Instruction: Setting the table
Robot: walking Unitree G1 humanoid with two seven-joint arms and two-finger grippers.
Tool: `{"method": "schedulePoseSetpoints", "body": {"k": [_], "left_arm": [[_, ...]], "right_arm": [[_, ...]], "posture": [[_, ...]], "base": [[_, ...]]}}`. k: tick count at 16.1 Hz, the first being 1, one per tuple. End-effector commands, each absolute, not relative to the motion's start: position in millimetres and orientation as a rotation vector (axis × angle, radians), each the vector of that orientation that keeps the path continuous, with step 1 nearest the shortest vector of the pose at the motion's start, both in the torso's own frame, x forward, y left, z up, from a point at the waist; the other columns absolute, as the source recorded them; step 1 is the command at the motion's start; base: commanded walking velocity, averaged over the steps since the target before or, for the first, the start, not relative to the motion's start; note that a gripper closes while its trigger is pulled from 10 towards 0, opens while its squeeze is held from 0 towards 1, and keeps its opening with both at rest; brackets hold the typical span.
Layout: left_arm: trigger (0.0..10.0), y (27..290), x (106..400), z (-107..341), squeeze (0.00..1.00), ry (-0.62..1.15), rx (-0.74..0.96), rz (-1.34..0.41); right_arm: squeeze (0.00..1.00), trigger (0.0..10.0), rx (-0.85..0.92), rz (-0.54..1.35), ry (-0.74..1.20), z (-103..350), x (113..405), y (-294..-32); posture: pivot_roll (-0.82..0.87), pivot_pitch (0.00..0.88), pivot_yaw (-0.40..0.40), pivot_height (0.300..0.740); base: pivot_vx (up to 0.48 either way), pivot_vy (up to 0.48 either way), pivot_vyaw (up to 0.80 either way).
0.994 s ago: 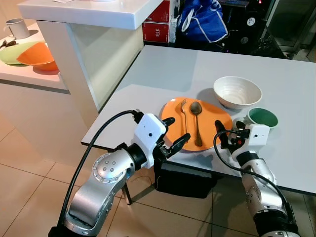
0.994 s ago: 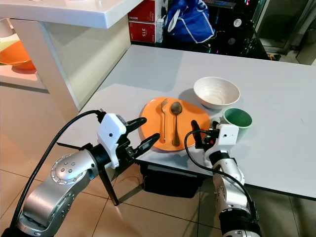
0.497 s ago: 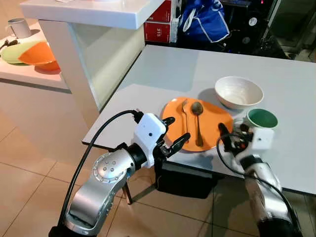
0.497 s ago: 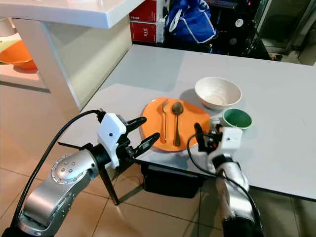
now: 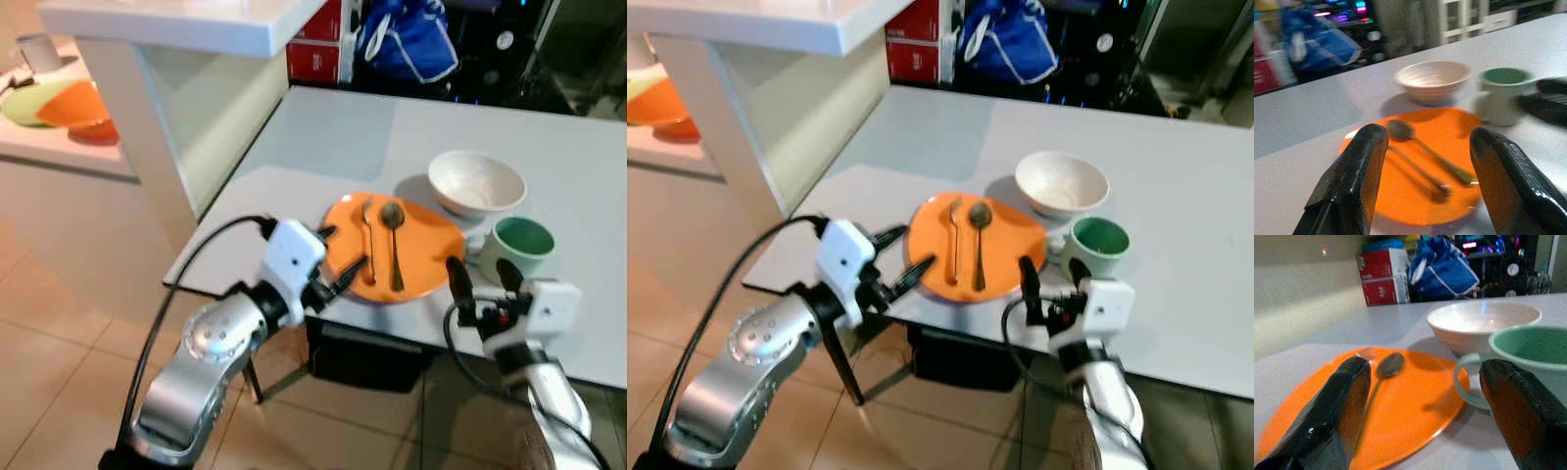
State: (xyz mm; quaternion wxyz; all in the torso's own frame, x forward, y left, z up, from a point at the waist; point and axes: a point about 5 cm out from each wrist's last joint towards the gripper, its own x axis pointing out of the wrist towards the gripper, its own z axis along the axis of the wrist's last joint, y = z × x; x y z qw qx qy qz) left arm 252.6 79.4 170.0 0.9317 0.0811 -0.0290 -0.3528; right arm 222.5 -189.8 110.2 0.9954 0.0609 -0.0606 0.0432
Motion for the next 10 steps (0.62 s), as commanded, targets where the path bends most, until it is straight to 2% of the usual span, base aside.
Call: {"method": "schedulePoseSetpoints", "body": {"k": [1, 5, 10], "left_arm": [[10.0, 88.6, 256.8, 168.7, 0.00, -0.049, 0.166, -0.619], [10.0, 116.2, 266.7, 173.5, 0.00, -0.093, 0.168, -0.334], [10.0, 127.8, 267.0, 173.5, 0.00, -0.083, 0.179, -0.219]], "right_arm": [[0.00, 10.0, 0.117, 0.087, -0.143, 124.1, 220.8, -186.6], [0.00, 10.0, 0.094, 0.059, -0.147, 155.8, 227.6, -175.7], [0.00, 10.0, 0.037, -0.005, -0.123, 169.2, 247.9, -171.5]], "posture": [[-0.07, 0.000, 0.038, 0.740], [-0.07, 0.000, 0.034, 0.740], [-0.05, 0.000, 0.023, 0.740]], "base": [[0.000, 0.000, 0.00], [0.000, 0.000, 0.00], [0.000, 0.000, 0.00]]}}
